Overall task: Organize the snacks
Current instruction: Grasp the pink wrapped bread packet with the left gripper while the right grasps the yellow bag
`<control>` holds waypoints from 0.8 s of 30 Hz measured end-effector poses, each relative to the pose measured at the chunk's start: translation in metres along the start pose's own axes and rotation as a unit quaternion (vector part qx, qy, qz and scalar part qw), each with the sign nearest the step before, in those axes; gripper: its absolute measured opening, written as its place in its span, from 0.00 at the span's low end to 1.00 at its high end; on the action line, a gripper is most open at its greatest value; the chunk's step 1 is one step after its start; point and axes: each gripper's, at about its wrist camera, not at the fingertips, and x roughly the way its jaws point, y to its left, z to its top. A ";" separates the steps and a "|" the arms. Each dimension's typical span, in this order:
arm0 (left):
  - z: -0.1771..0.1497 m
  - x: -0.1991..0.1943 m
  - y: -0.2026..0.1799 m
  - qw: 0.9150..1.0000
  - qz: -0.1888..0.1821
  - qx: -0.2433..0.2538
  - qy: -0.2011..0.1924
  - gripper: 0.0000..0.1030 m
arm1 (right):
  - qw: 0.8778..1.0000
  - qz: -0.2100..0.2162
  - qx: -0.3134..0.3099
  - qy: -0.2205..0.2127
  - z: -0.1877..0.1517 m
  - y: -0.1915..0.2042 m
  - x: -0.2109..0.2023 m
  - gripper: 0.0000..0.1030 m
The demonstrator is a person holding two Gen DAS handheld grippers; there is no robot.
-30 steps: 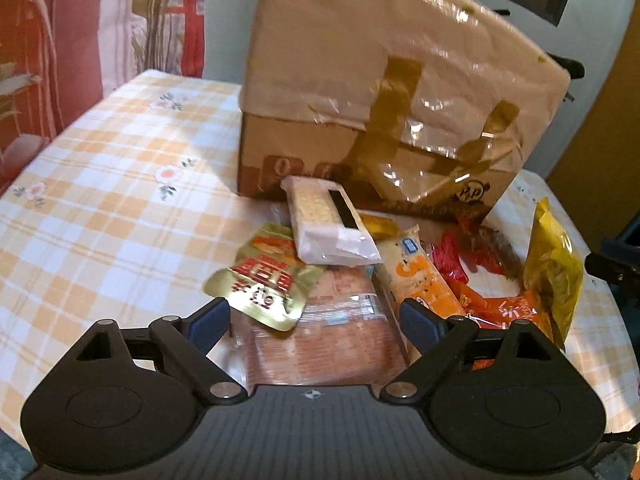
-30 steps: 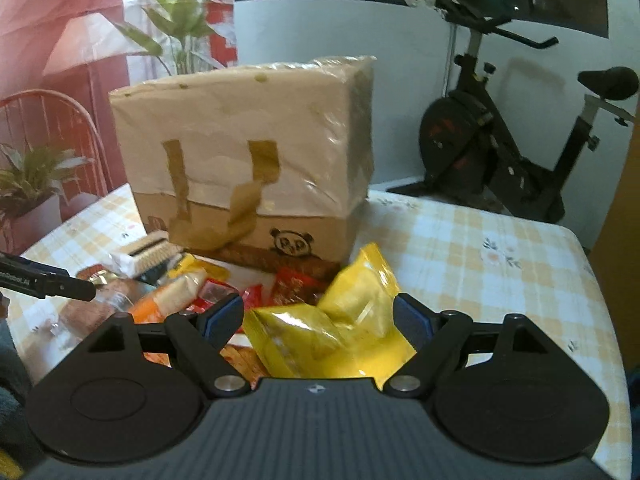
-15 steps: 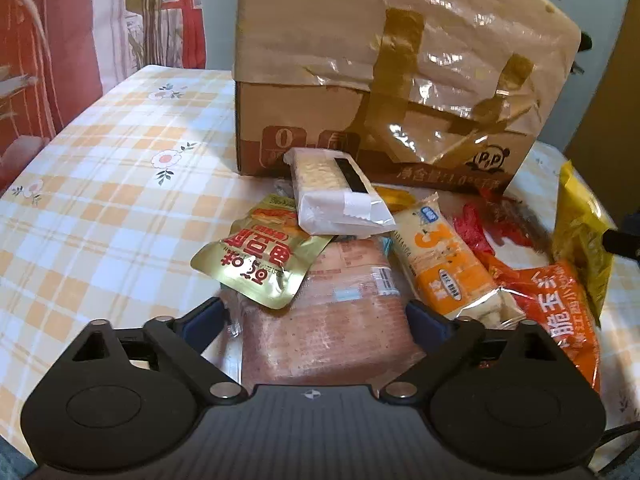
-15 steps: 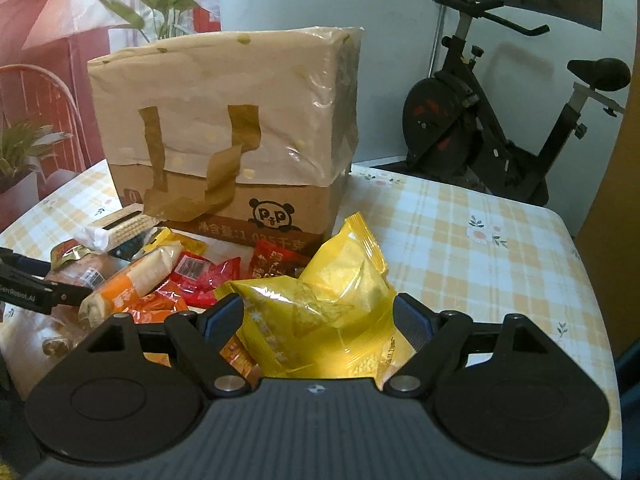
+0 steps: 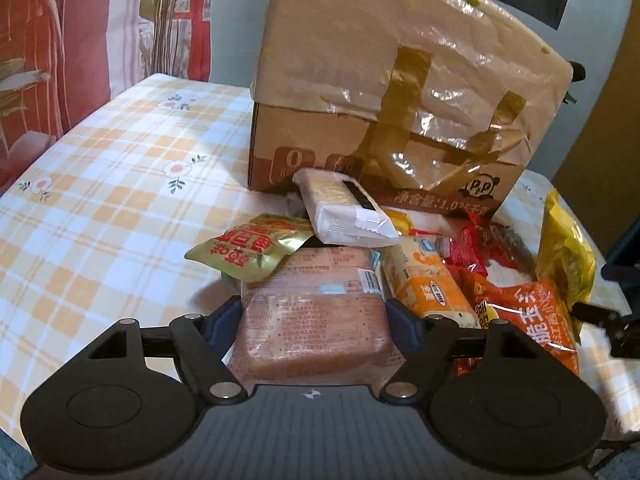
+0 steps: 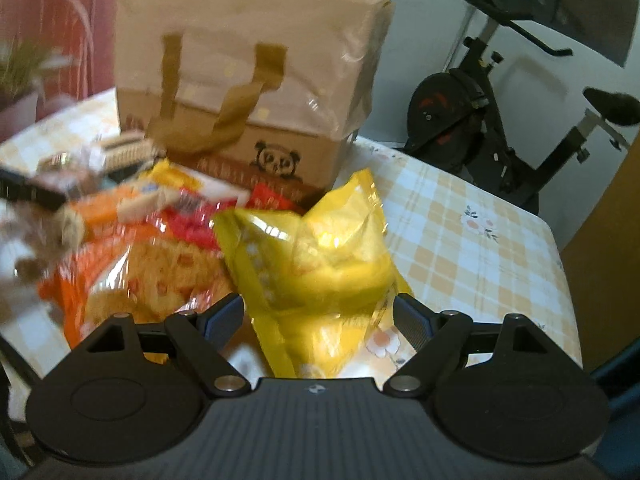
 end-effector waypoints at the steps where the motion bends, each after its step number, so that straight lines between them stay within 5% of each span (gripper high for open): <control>1: 0.001 -0.001 0.000 1.000 -0.001 0.001 -0.003 0.75 | 1.000 -0.001 -0.009 0.002 -0.001 0.003 0.002 0.82; 11: 0.002 -0.007 0.002 1.000 -0.008 -0.003 -0.016 0.75 | 0.999 -0.020 -0.042 -0.004 0.005 0.001 0.039 0.90; 24: 0.007 0.015 0.013 0.999 0.012 -0.018 0.043 0.83 | 1.000 0.009 0.000 -0.030 0.014 -0.007 0.026 0.79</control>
